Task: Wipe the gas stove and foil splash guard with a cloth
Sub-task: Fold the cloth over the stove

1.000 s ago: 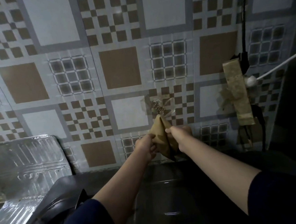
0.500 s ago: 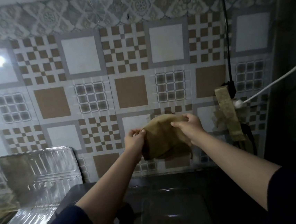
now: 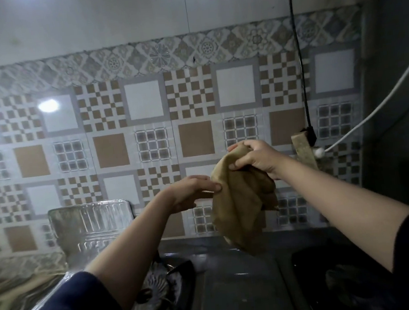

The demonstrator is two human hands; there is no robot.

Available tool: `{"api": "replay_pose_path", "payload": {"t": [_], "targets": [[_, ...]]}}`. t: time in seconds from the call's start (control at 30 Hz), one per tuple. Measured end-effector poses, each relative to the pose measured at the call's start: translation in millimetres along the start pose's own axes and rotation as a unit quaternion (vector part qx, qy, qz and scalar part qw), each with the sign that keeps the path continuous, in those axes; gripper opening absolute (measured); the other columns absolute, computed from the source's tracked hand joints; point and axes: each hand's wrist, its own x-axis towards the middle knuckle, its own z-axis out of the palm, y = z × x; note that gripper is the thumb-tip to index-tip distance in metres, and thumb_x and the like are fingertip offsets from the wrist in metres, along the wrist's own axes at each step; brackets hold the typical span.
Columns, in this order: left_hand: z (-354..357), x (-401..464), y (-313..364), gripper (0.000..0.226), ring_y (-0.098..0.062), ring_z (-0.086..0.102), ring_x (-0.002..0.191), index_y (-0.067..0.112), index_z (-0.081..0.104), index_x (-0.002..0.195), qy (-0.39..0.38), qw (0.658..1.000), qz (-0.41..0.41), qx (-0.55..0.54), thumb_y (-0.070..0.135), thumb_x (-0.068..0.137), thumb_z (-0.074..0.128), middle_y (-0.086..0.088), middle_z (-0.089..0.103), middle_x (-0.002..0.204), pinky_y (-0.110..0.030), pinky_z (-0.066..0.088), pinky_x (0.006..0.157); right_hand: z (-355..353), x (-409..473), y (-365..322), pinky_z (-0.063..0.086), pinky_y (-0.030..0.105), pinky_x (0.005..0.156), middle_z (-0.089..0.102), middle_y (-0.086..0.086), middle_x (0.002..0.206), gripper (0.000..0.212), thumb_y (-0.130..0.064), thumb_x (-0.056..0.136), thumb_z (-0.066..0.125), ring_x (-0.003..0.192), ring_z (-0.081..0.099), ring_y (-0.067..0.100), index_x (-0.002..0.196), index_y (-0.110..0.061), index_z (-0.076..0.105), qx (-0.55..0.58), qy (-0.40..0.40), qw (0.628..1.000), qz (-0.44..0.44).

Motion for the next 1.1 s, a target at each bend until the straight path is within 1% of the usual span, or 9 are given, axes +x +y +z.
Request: {"api": "replay_pose_path", "payload": {"t": [0.13,0.27,0.43,0.6,0.73,0.8,0.9,0.97,1.1], "targets": [[14,-17,3,0.046,-0.02,0.061,0.099,0.01,0.058,0.109,-0.057,0.997,-0.006,-0.056,0.031,0.07,0.073,-0.005,0.065,0.104,-0.042,0.042,0.101,0,-13,-6,0.054,0.045,0.092,0.065,0.011,0.107,0.045,0.0,0.069,0.077,0.105,0.061,0.028,0.11,-0.013,0.064,-0.003,-0.018,1.0,-0.005],[29,-33,9,0.065,-0.036,0.059,0.105,-0.004,0.053,0.121,-0.015,0.998,-0.034,0.047,0.035,0.074,0.075,-0.021,0.061,0.114,-0.047,0.046,0.098,3,-30,-8,0.054,0.039,0.088,0.061,0.007,0.11,0.046,-0.004,0.068,0.079,0.105,0.058,0.025,0.11,-0.017,0.064,-0.047,-0.03,0.998,-0.017],[43,-48,13,0.014,-0.02,0.057,0.082,0.012,0.061,0.099,0.045,0.994,-0.055,0.079,0.023,0.093,0.055,-0.008,0.059,0.093,-0.026,0.049,0.066,6,-46,-3,0.05,0.031,0.083,0.056,0.005,0.117,0.048,-0.001,0.07,0.075,0.108,0.052,0.023,0.112,-0.018,0.061,-0.114,0.006,0.992,-0.056],[50,-50,13,0.012,-0.014,0.057,0.067,0.013,0.063,0.091,0.128,0.988,-0.05,0.065,0.014,0.093,0.052,-0.005,0.059,0.081,-0.022,0.047,0.05,12,-66,3,0.046,0.019,0.069,0.057,0.004,0.113,0.043,0.005,0.07,0.073,0.104,0.053,0.02,0.105,-0.018,0.061,-0.136,0.044,0.983,-0.118],[53,-50,21,0.026,-0.018,0.062,0.075,0.013,0.06,0.103,0.141,0.986,-0.066,-0.066,0.005,0.093,0.038,-0.009,0.062,0.087,-0.03,0.056,0.065,25,-83,6,0.047,0.018,0.071,0.061,0.002,0.103,0.041,0.008,0.069,0.069,0.098,0.058,0.017,0.098,-0.02,0.062,-0.173,0.049,0.964,-0.198],[49,-51,26,0.04,-0.02,0.062,0.082,0.014,0.065,0.105,0.112,0.988,-0.05,-0.09,-0.001,0.09,0.031,-0.011,0.064,0.091,-0.032,0.054,0.076,30,-94,7,0.052,0.021,0.075,0.062,0.002,0.105,0.038,0.004,0.071,0.071,0.097,0.06,0.015,0.102,-0.017,0.063,-0.176,-0.01,0.961,-0.212],[45,-53,33,0.041,-0.031,0.063,0.091,0.005,0.072,0.094,0.123,0.991,-0.052,-0.024,-0.007,0.077,0.037,-0.018,0.066,0.098,-0.036,0.053,0.086,34,-103,12,0.05,0.016,0.069,0.063,-0.004,0.104,0.035,-0.016,0.072,0.08,0.095,0.06,0.009,0.103,-0.018,0.065,-0.195,-0.104,0.951,-0.218],[45,-56,38,0.034,-0.033,0.062,0.093,0.0,0.071,0.096,0.147,0.986,-0.07,0.034,-0.003,0.077,0.043,-0.019,0.066,0.098,-0.041,0.052,0.093,33,-104,17,0.049,0.014,0.068,0.066,-0.005,0.094,0.026,-0.024,0.075,0.077,0.088,0.063,0.007,0.098,-0.014,0.067,-0.162,-0.097,0.952,-0.243],[44,-61,47,0.02,-0.023,0.061,0.074,-0.002,0.063,0.091,0.137,0.988,-0.059,0.044,0.003,0.084,0.045,-0.01,0.066,0.078,-0.034,0.055,0.071,31,-95,31,0.051,0.019,0.069,0.068,0.01,0.092,0.028,-0.034,0.088,0.059,0.081,0.064,0.013,0.095,-0.007,0.066,-0.026,-0.014,0.981,-0.191]]}}
